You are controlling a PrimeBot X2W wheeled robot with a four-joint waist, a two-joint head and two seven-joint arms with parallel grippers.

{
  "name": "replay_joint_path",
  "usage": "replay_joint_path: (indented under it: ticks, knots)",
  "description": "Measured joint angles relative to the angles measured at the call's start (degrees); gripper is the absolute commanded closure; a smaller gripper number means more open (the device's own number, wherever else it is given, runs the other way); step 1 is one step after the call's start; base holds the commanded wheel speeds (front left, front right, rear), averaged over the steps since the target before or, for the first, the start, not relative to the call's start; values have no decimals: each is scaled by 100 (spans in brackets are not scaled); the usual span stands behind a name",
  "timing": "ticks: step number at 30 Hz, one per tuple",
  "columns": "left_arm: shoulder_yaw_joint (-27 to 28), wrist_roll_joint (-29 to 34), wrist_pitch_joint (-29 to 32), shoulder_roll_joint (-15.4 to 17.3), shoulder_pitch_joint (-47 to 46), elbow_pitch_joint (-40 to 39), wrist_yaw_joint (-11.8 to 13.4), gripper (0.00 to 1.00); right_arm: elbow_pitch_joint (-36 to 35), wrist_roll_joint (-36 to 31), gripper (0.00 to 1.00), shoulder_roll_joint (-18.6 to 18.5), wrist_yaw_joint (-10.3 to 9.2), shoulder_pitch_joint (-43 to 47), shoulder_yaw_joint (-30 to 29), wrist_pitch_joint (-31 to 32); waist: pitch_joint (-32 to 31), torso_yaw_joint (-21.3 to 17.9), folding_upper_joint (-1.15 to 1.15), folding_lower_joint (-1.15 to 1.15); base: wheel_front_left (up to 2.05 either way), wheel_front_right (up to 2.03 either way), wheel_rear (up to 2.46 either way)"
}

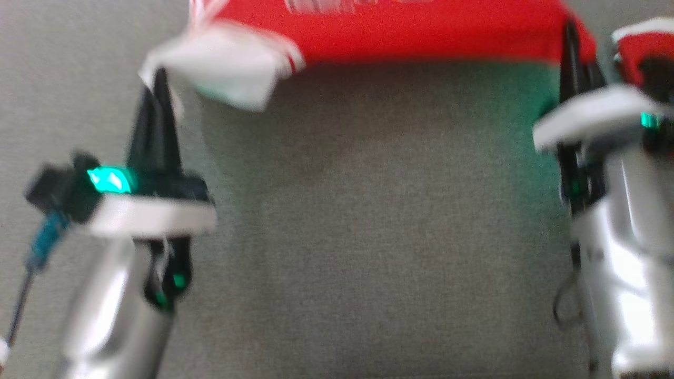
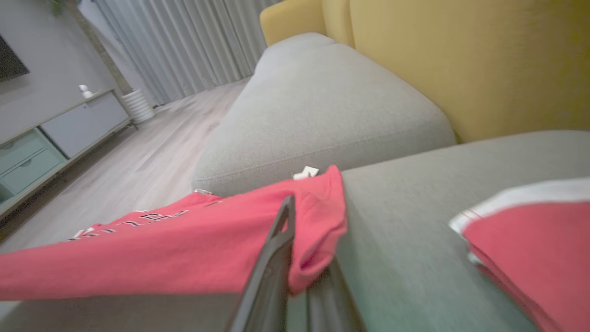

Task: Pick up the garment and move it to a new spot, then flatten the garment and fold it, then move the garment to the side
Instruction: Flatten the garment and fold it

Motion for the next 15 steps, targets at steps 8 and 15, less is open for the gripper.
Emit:
replay_joint_path:
  ticks: [8,15]
  knots:
    - [-237,-88,439,259,1624,-1240,367,100,-2036,186,100,89,0,2468,-298,936,-846,160,0,0,0,0,0]
    - [-438,-187,682,403,3042,-1822,645,100,-3261,283,100,123,0,4003,-427,1545,-1417,179,0,1,0,0,0]
